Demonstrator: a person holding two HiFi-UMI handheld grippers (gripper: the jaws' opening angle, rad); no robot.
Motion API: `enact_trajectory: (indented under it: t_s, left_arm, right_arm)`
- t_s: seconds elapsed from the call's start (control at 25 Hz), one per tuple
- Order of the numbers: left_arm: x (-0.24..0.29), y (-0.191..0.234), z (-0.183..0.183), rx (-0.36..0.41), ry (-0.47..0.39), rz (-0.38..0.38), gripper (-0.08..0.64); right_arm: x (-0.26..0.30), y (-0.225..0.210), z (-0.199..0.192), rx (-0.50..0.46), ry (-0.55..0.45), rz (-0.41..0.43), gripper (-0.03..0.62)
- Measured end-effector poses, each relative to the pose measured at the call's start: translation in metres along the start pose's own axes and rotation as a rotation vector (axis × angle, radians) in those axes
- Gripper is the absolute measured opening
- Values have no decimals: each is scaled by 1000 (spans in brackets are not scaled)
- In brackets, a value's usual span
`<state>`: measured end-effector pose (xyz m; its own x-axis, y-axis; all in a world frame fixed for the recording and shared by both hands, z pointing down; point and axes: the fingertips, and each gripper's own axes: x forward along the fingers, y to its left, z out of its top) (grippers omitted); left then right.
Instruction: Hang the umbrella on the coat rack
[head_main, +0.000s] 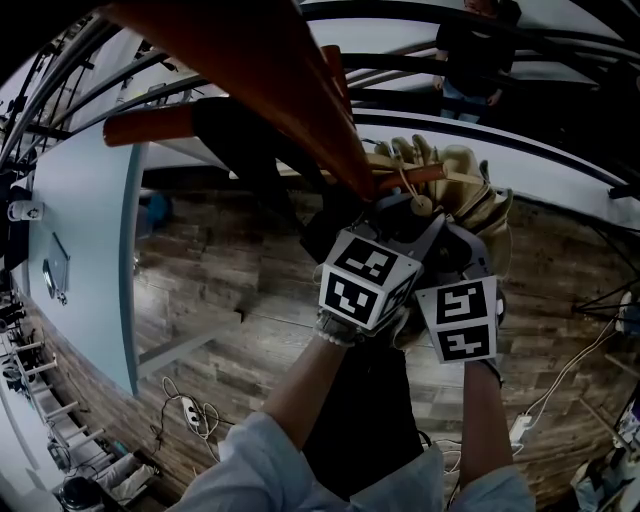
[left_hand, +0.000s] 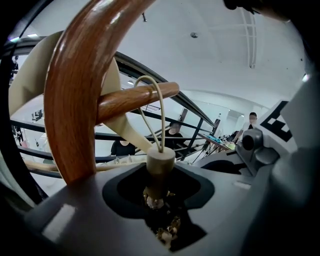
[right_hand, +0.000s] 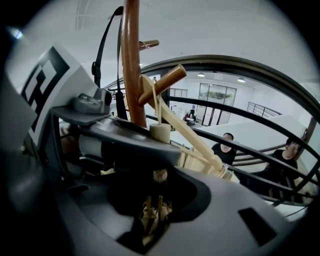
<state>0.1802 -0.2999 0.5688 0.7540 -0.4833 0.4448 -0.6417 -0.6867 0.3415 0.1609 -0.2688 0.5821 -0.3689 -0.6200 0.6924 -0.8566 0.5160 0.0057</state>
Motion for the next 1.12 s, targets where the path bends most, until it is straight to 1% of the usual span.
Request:
enact_trajectory:
  t_s: [0.28, 0.44, 0.6, 0.8, 0.96, 1.12]
  left_arm:
    - [-1, 2, -10, -10, 5, 25, 138]
    - [-4, 9, -12, -42, -5, 32, 138]
    - [-5, 13, -13, -77, -16, 39, 140]
    - [-6, 18, -16, -79, -14, 74, 140]
    - [-9, 19, -16, -97, -25, 87, 141]
    - [-12, 19, -15, -94, -25, 96, 151]
  right_arm:
    - [4, 5, -8, -19, 12, 14, 78]
    - [9, 9, -6, -27, 6, 20, 78]
    - [11, 10, -4, -16, -12, 25, 80]
    - [15, 12, -5, -21, -17, 22, 72]
    - [12, 13, -4, -30, -21, 25, 72]
    - [10, 16, -3, -28, -25, 29, 72]
